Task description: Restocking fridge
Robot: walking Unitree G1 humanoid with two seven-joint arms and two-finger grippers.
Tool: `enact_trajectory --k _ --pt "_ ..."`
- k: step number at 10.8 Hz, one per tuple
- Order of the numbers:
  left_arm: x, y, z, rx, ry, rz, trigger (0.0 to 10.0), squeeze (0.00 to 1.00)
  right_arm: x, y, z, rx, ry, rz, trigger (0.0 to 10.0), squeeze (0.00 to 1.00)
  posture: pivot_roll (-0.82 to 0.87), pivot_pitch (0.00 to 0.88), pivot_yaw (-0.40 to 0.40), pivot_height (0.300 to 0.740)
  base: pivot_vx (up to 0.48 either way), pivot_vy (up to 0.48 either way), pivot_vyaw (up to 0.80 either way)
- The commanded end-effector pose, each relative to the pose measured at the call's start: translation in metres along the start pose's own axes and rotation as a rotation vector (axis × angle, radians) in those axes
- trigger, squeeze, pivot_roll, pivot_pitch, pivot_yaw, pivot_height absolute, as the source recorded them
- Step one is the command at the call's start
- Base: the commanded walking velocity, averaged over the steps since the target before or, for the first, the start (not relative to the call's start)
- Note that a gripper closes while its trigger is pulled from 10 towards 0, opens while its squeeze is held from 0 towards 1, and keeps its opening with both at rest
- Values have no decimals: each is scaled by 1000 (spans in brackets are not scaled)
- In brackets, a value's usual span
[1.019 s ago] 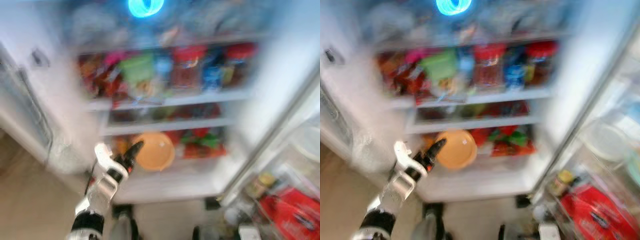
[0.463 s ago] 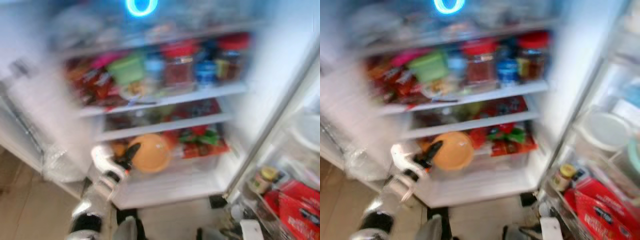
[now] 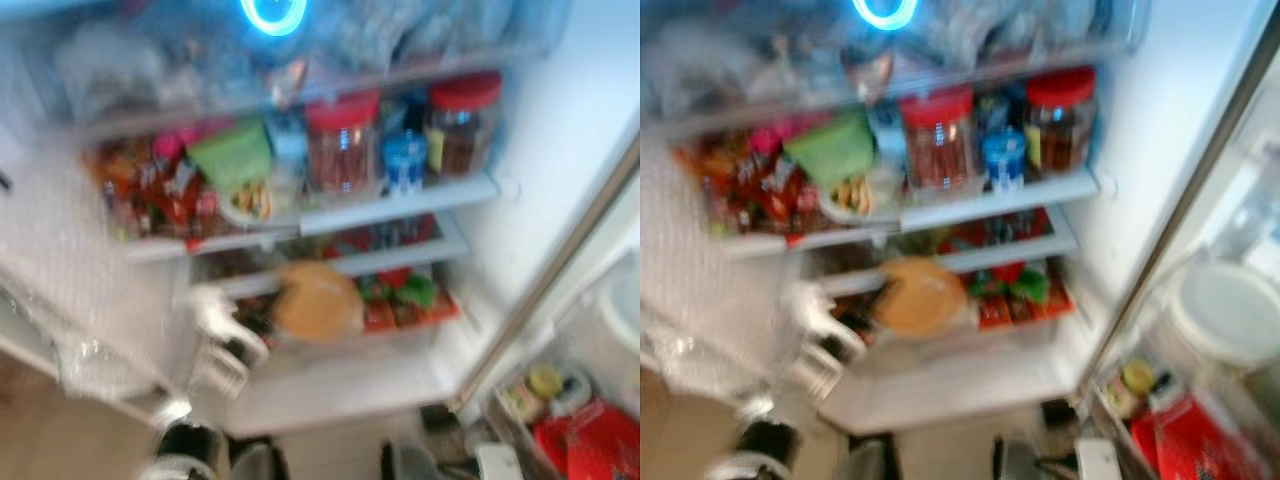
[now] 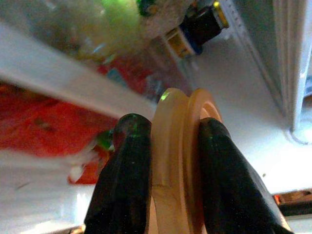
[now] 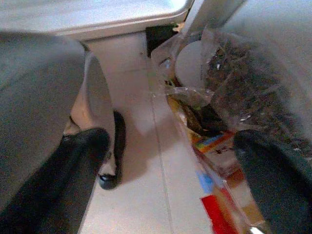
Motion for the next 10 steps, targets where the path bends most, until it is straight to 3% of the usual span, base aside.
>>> enact_trajectory --k 1,4,6,10 --pt "14 7 -9 25 -30 29 10000 0 -2 0 -5 12 0 -6 10000 0 -114 107 97 645 289 0 0" --pt "16 3 -5 10 4 47 10000 0 -2 0 -5 12 2 -7 10000 0 -114 109 95 645 268 0 0" --pt "18 -2 -3 23 27 75 10000 0 -1 0 -5 17 3 -8 10000 0 -116 107 95 645 0 0 0" --pt "47 -17 -13 181 60 236 10000 0 -1 0 -5 17 1 -8 10000 0 -122 107 93 645 0 0 0"
Point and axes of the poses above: a point about 5 cm out from each wrist's last joint towards the gripper, its own y axis pointing back from the gripper into the wrist, its own x axis along the axis of the wrist's last joint, z = x × y, the point moved 2 cm from there along -y, pointing out of the wrist towards the gripper, and after that the axes turned 6 degrees about -y, right-handed, at the moved point
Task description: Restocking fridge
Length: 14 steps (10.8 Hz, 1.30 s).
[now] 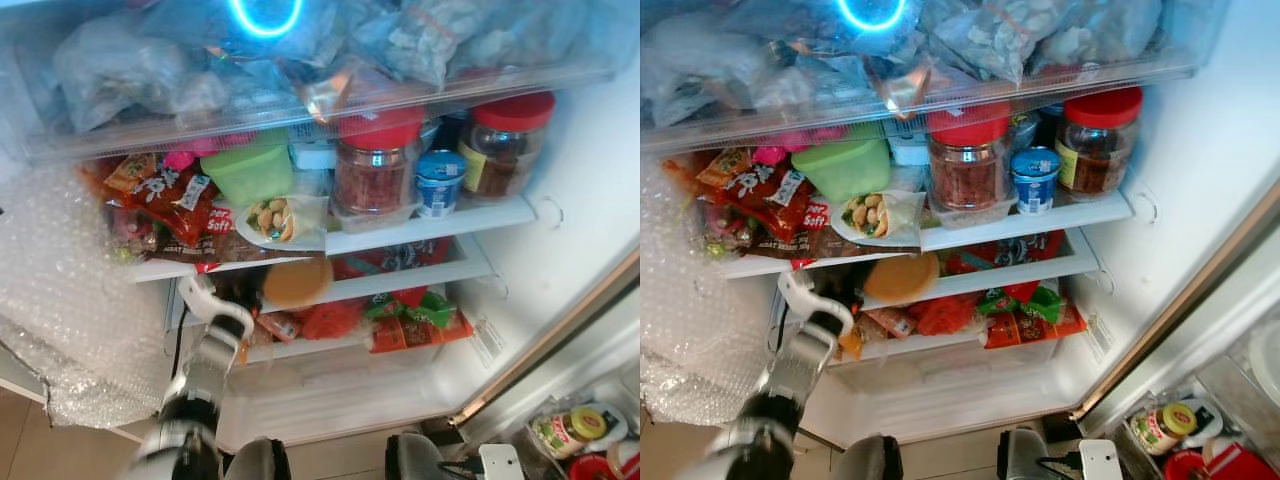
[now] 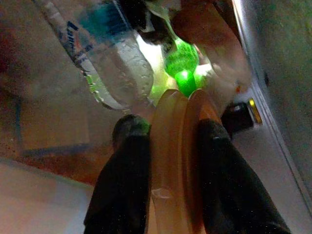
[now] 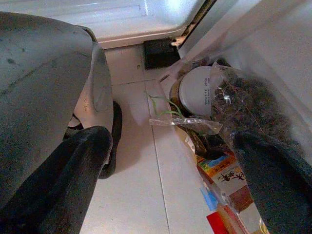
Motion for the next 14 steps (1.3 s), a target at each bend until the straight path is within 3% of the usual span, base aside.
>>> enact_trajectory --k 1,3,4,7,10,11,14 --pt "15 -5 -1 33 1 62 10000 0 -7 1 -7 23 -2 -18 10000 0 -122 107 92 645 0 0 0" --pt "23 -15 3 93 -2 106 10000 0 -7 1 -7 24 0 -18 10000 0 -130 106 93 645 0 0 0" --pt "23 -21 7 130 -33 105 10000 0 -7 1 -7 22 -2 -18 10000 0 -134 105 96 645 0 0 0" --pt "17 -30 15 187 -26 89 10000 0 -7 1 -8 22 -6 -18 10000 0 -137 109 99 645 0 0 0" --pt "19 -30 11 243 88 124 10000 43 -7 1 -9 24 -8 -17 10000 0 -133 106 100 645 0 0 0" --pt "17 -30 11 238 139 122 10000 1000 -7 1 -9 24 -8 -17 10000 0 -135 107 101 645 0 0 0" --pt "1 -31 18 158 180 45 10000 1000 -7 1 -9 24 -9 -17 10000 0 -127 109 98 645 0 0 0"
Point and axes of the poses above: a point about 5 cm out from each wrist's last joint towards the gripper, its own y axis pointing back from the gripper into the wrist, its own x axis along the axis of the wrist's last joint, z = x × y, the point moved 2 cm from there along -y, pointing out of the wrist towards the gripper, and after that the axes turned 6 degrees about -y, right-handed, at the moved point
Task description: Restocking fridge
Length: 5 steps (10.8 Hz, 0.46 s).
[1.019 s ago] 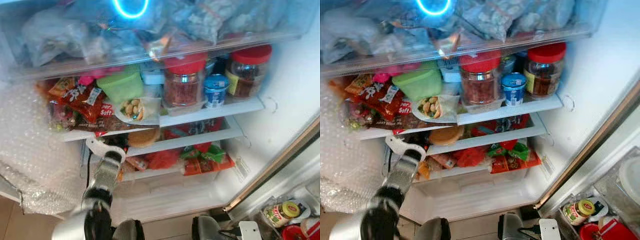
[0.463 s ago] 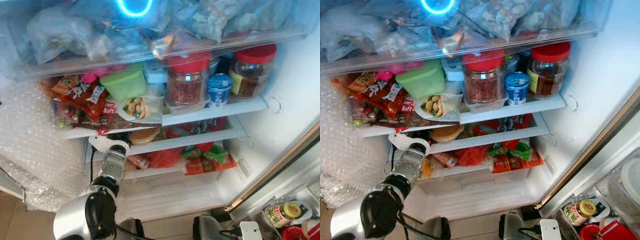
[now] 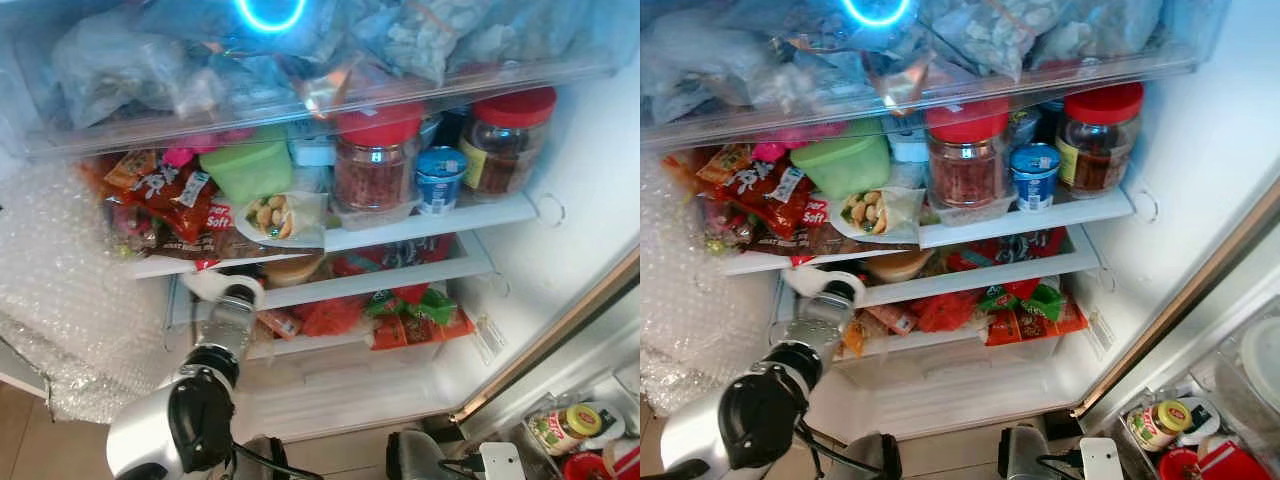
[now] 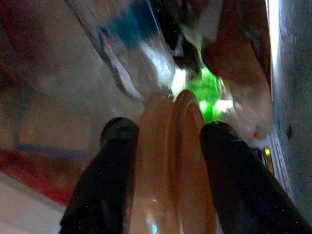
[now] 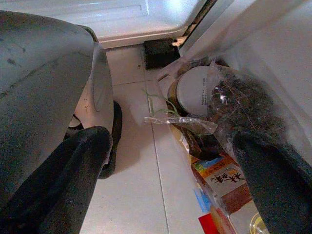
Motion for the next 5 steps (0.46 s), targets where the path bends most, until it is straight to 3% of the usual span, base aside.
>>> enact_trajectory --k 1,5 --pt "-1 0 1 -19 -19 -16 10000 1000 -9 1 -8 24 -4 -26 10000 0 -123 109 98 645 0 0 0" --pt "-10 11 -10 -55 -101 -36 10000 1000 -9 1 -9 27 -5 -26 10000 0 -118 109 104 645 0 0 0"
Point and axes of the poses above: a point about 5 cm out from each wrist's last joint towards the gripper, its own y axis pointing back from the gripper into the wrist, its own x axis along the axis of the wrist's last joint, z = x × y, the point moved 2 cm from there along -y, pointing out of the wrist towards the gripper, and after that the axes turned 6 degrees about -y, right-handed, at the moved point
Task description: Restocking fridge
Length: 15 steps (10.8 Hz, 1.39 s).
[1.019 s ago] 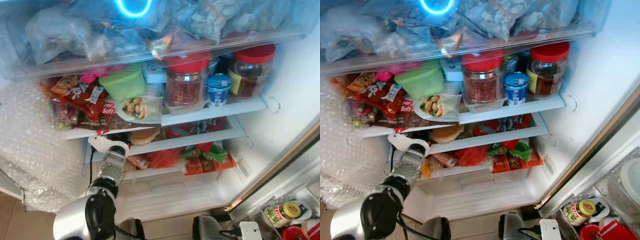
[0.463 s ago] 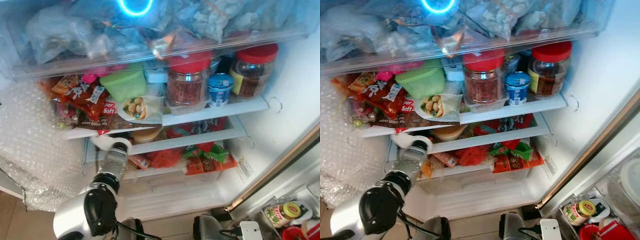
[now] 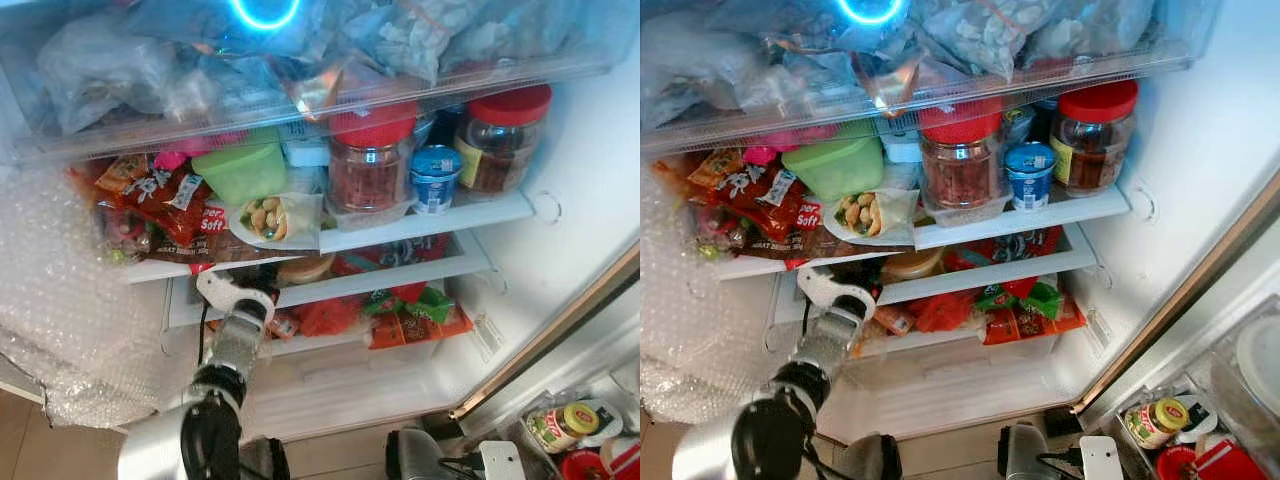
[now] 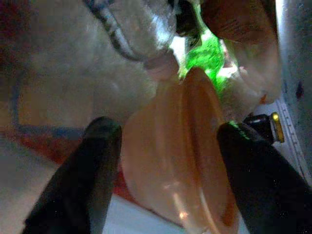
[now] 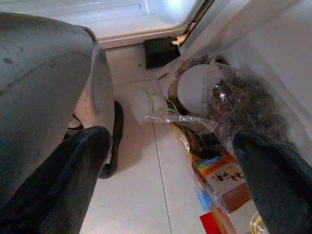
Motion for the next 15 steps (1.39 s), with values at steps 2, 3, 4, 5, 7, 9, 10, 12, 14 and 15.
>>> enact_trajectory --k 2,3,4,5,7,9,10,12,14,15 --pt "5 9 -4 -38 -49 26 10000 1000 -10 1 -9 27 -3 -31 10000 0 -116 104 109 645 0 0 0" --pt "9 12 -3 -77 -64 41 10000 1000 -10 1 -9 26 -5 -30 10000 0 -117 104 112 645 0 0 0" --pt "10 15 -1 -116 -77 38 10000 400 -10 1 -10 26 -5 -30 10000 0 -109 103 112 645 0 0 0" --pt "10 21 -7 -117 -100 23 10000 0 -10 1 -10 27 -4 -31 10000 0 -112 104 114 645 0 0 0" --pt "12 42 -14 -199 -213 -39 10000 0 -10 1 -10 25 -8 -30 10000 0 -111 105 115 645 0 0 0" --pt "8 57 -17 -257 -252 -111 10000 0 -10 1 -10 27 -3 -31 10000 0 -104 105 113 645 0 0 0" --pt "6 68 -16 -299 -269 -156 10000 0 -10 1 -10 27 -2 -31 10000 0 -104 104 114 645 0 0 0" --pt "-9 106 -20 -494 -432 -449 10000 0 -11 1 -10 24 -2 -32 10000 0 -95 104 110 645 0 0 0" --pt "-6 128 -32 -550 -585 -638 10000 0 -11 1 -10 27 3 -34 10000 0 -89 99 111 645 0 0 0" --pt "-6 135 -43 -529 -644 -718 10000 0 -11 1 -10 28 4 -34 10000 0 -93 98 110 645 0 0 0"
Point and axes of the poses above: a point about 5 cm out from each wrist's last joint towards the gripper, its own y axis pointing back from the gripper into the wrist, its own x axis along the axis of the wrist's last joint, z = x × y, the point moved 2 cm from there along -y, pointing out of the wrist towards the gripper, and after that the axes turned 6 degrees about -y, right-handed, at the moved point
